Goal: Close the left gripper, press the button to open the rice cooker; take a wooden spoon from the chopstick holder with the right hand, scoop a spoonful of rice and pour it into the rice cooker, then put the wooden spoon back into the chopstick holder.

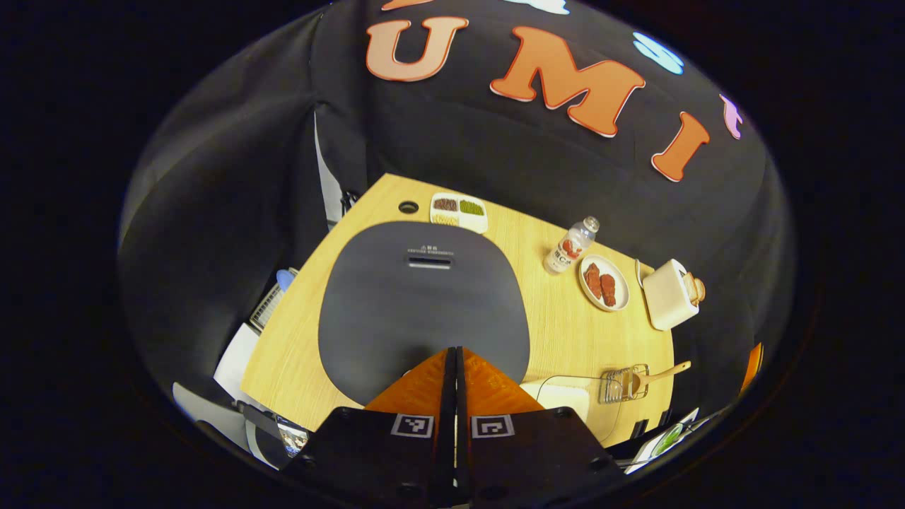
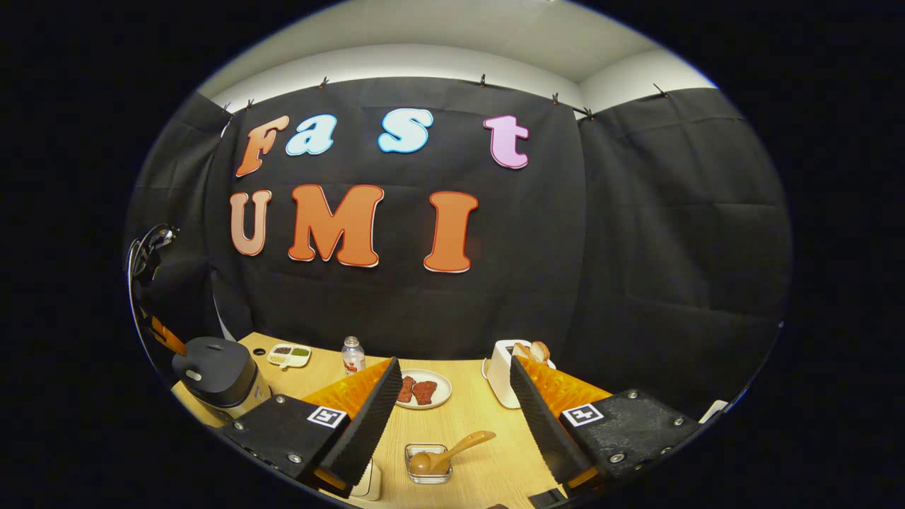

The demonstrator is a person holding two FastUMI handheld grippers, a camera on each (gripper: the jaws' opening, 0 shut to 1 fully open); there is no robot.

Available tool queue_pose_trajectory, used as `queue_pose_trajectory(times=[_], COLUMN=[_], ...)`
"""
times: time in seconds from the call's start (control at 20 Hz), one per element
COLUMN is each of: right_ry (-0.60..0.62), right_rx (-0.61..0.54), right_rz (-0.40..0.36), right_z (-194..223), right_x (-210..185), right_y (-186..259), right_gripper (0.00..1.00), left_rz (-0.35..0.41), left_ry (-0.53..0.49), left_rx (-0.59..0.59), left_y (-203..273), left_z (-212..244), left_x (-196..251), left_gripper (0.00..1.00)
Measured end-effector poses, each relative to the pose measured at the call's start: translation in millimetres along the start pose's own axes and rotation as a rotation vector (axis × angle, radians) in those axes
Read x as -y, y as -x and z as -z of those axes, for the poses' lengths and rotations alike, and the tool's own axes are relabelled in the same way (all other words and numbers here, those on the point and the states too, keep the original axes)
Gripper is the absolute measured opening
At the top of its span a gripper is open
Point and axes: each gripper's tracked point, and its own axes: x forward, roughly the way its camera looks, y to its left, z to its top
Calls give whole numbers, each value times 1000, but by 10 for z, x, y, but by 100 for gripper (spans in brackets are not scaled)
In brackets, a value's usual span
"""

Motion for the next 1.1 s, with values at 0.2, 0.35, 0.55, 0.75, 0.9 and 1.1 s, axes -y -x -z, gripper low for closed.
queue_pose_trajectory(times=[0.2,0.35,0.55,0.75,0.9,1.1], right_ry=[0,-1,-3,-11,-8,-9], right_rx=[-88,-125,-179,-227,-267,-321], right_rz=[17,16,2,-27,-25,-24], right_z=[394,571,789,965,1097,1326], right_x=[116,127,35,-65,-39,4], right_y=[-77,-108,-164,-215,-239,-254], right_gripper=[95,95,95,95,95,95], left_rz=[0,12,-8,-10,-29,-51], left_ry=[64,93,94,18,-23,-103], left_rx=[-91,-99,-45,60,204,472], left_y=[-248,-271,-303,-231,-60,407], left_z=[233,264,280,293,189,-327], left_x=[-116,-135,-191,-159,-121,-67], left_gripper=[6,7,7,7,7,7])
